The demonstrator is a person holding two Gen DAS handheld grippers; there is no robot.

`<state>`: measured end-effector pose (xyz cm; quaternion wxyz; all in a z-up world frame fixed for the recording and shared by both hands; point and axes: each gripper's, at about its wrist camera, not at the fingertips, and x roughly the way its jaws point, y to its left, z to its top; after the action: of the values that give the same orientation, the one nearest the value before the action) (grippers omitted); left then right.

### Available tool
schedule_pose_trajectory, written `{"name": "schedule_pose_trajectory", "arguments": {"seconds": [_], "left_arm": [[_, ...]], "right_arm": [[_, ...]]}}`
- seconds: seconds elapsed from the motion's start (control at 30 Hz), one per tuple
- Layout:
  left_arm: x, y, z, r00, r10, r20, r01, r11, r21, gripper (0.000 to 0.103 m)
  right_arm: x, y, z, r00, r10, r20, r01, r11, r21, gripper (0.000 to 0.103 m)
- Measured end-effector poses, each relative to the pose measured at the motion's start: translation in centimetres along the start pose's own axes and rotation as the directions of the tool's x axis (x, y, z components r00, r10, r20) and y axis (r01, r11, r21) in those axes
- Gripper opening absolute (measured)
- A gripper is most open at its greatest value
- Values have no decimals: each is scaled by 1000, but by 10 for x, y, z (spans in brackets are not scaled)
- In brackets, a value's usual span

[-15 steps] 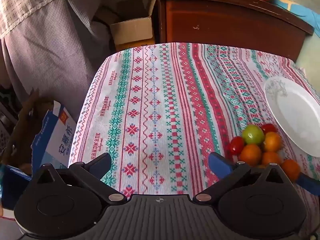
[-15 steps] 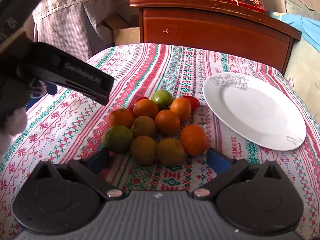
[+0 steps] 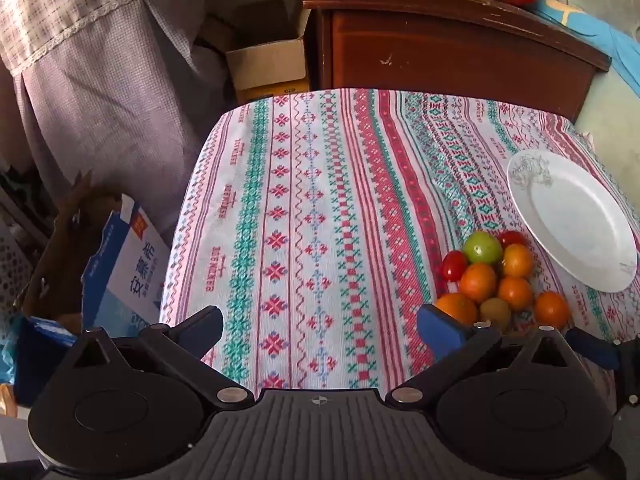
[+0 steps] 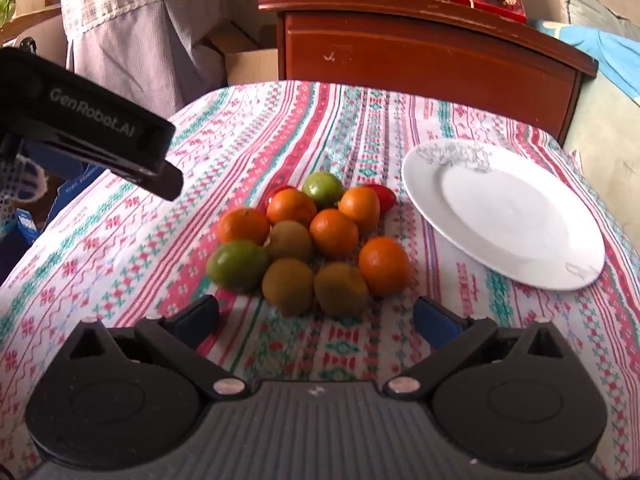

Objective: Organize fruits
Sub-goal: 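Move both tools toward the fruit cluster beside the white plate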

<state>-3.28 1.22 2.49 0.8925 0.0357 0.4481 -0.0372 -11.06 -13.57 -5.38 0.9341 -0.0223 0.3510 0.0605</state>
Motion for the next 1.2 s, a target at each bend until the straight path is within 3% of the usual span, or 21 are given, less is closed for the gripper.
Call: {"name": "schedule_pose_trajectory", "arguments": {"seconds": [0.13, 0.27, 0.37, 0.5, 0.8, 1.2], "left_arm": [[-5, 2, -2, 1000, 8, -18, -8, 1000, -4, 103], [-8, 3, -1, 999, 30, -31, -30, 1000, -4, 103], [-11, 4, 1, 999, 37, -37, -38, 999, -13, 103], [-13, 2, 2, 998, 46, -38, -46, 999, -7, 103], [-14, -5, -3, 998, 46, -46, -46, 999, 1, 103], [-11, -11, -10, 997, 35, -75, -33, 999, 23, 103]], "right_arm": [[-3, 1, 13, 986, 7, -166, -5, 1000, 12, 102], [-16, -10, 18, 977, 10, -212, 12, 995, 101, 102], [-27, -14, 25, 979, -2, -204, 33, 989, 147, 102], [-39, -21, 37, 980, -85, -177, 115, 979, 169, 102], [-39, -41, 44, 969, -108, -223, 170, 945, 279, 102], [-28, -43, 44, 953, -153, -261, 228, 931, 285, 101]]}}
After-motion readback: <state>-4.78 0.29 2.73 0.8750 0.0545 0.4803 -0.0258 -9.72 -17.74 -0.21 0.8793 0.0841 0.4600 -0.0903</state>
